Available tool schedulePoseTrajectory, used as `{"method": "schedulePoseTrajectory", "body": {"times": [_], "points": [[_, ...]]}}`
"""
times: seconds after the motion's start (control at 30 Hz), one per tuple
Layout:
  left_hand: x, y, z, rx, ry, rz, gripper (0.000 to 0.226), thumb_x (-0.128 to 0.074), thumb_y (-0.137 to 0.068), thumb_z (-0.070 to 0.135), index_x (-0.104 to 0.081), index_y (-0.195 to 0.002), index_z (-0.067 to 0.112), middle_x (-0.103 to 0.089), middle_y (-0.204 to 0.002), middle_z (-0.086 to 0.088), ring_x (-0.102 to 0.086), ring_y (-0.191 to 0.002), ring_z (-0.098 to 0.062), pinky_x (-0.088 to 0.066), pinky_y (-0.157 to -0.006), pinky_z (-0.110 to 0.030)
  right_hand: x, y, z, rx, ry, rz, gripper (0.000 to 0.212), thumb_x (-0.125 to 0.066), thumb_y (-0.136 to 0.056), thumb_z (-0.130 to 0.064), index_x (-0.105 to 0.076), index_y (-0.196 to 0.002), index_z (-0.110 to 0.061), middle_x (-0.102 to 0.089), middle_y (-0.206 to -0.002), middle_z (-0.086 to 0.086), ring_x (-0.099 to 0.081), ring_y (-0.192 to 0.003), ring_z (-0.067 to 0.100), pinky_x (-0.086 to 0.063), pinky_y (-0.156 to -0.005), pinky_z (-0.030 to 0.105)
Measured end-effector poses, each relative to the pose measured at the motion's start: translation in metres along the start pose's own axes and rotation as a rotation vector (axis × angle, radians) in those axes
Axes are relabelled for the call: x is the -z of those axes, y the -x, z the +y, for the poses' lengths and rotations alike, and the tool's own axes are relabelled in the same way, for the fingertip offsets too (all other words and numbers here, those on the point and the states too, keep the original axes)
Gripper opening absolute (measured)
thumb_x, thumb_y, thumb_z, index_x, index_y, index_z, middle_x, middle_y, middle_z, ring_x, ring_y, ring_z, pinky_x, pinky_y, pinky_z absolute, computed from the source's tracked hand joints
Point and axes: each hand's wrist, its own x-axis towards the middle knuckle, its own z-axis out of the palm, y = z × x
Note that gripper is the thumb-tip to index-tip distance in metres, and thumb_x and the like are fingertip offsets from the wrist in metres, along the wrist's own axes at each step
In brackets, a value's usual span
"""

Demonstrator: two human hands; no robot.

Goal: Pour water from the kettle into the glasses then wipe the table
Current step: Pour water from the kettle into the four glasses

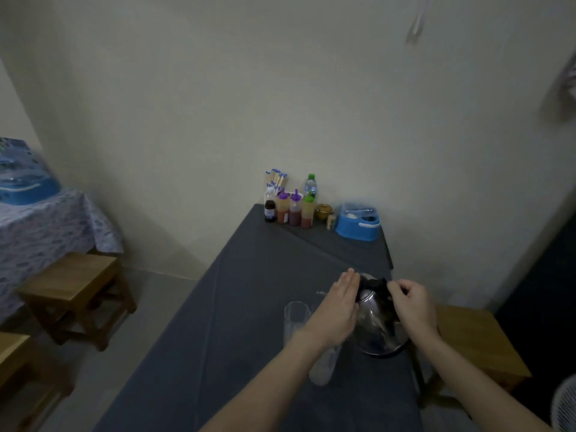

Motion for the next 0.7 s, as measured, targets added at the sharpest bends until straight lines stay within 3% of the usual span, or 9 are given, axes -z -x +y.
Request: {"method": "schedulePoseTrajectory", "body": {"times": [0.2,0.3,0.47,0.53,0.7], "points": [[-0.042,-0.016,0.022,-0.146,-0.233,-0.133,0.061,-0.033,-0.097,0.006,-0.007,-0.152,0.000,-0.001,-0.162,-0.016,-0.001,-0.151,-0.028,0.001,-0.120,-0.031,0.011,0.028,0.083,-0.304,-0.303,0.128,0.037,-0.054,-0.090,-0.012,-0.056,-0.053,-0.015,-0.057,-0.055,0.003,-0.052,-0.060,0.022,-0.039,-0.060,0.033],[-0.073,-0.013,0.026,-0.184,-0.348,-0.219,0.062,-0.032,-0.098,0.008,-0.003,-0.152,0.000,0.002,-0.162,-0.016,0.001,-0.151,-0.028,0.004,-0.119,-0.031,0.013,0.047,0.115,-0.426,-0.393,0.157,0.033,-0.054,-0.091,-0.010,-0.060,-0.060,-0.007,-0.056,-0.061,0.012,-0.052,-0.062,0.025,-0.039,-0.062,0.033],[-0.113,-0.014,0.016,-0.222,-0.489,-0.377,0.062,-0.030,-0.100,0.012,0.002,-0.152,0.001,0.006,-0.162,-0.016,0.004,-0.151,-0.028,0.003,-0.120,-0.034,0.003,0.065,0.158,-0.639,-0.526,0.227,0.024,-0.055,-0.091,-0.011,-0.066,-0.070,-0.005,-0.064,-0.069,0.011,-0.061,-0.074,0.027,-0.048,-0.066,0.031],[-0.120,-0.017,0.015,-0.223,-0.512,-0.401,0.063,-0.029,-0.100,0.011,0.004,-0.152,0.001,0.007,-0.162,-0.015,0.005,-0.151,-0.028,0.004,-0.120,-0.034,0.002,0.069,0.160,-0.652,-0.604,0.246,0.022,-0.053,-0.091,-0.005,-0.064,-0.072,-0.002,-0.062,-0.069,0.011,-0.059,-0.071,0.024,-0.049,-0.055,0.023],[-0.131,-0.020,0.019,-0.184,-0.576,-0.408,0.068,-0.033,-0.097,0.011,0.008,-0.151,0.002,0.010,-0.162,-0.015,0.008,-0.150,-0.027,0.007,-0.120,-0.034,-0.003,0.077,0.162,-0.586,-0.692,0.237,0.030,-0.049,-0.092,0.000,-0.059,-0.065,-0.006,-0.058,-0.066,0.010,-0.055,-0.066,0.019,-0.046,-0.055,0.023]]}}
